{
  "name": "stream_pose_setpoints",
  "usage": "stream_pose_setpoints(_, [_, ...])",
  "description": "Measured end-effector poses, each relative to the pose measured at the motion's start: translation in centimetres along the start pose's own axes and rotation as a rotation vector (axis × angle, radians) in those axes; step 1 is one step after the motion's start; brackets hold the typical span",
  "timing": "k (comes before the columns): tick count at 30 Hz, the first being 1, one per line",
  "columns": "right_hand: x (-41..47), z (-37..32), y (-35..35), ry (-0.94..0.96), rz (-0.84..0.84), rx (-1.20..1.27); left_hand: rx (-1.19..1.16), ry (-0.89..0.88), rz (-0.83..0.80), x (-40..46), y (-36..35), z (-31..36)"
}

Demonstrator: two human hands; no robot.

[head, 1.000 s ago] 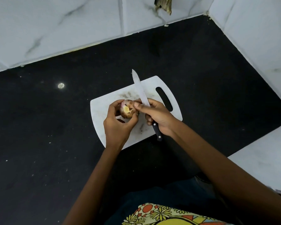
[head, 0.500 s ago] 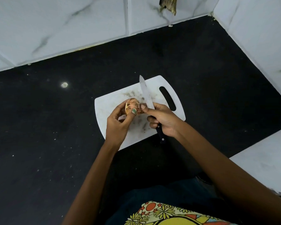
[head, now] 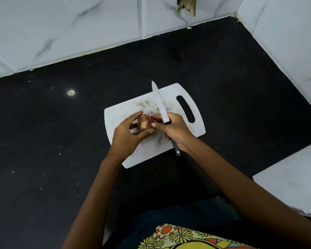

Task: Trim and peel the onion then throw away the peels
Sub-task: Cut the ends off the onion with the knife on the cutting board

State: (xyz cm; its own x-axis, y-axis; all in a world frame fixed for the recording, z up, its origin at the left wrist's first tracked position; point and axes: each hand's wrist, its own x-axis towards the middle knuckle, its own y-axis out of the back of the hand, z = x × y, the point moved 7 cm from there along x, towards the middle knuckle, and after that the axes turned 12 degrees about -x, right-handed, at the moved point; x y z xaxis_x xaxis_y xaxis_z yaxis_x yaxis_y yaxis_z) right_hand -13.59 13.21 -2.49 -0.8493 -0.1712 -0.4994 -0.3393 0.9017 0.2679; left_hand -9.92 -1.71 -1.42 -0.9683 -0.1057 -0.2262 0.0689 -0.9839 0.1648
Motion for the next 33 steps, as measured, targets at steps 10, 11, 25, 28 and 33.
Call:
stream_pose_setpoints(10, [-0.2,-0.8,0.8,0.052,0.088,-0.233,0.06,0.117,0.106,1.3,0.7,0.5])
stream_pose_setpoints(11, [-0.5,-1.0,1.0,0.067,0.097,-0.299,0.039,0.13,0.127,1.2,0.7,0.5])
stream_pose_setpoints(25, [-4.1,-2.1,-1.0,0.156,-0.03,-1.016,-0.001,0.126,0.241,0.1,0.5,0.5])
stream_pose_setpoints(28, [-4.1,-2.3,-1.1,0.131,-0.028,-1.059,0.011,0.119,0.226,0.2,0.5,0.7])
stream_pose_setpoints(33, [-3.9,-2.8,-1.1,0.115,-0.039,-1.052,0.035,0.098,0.216,0.3,0.4,1.0])
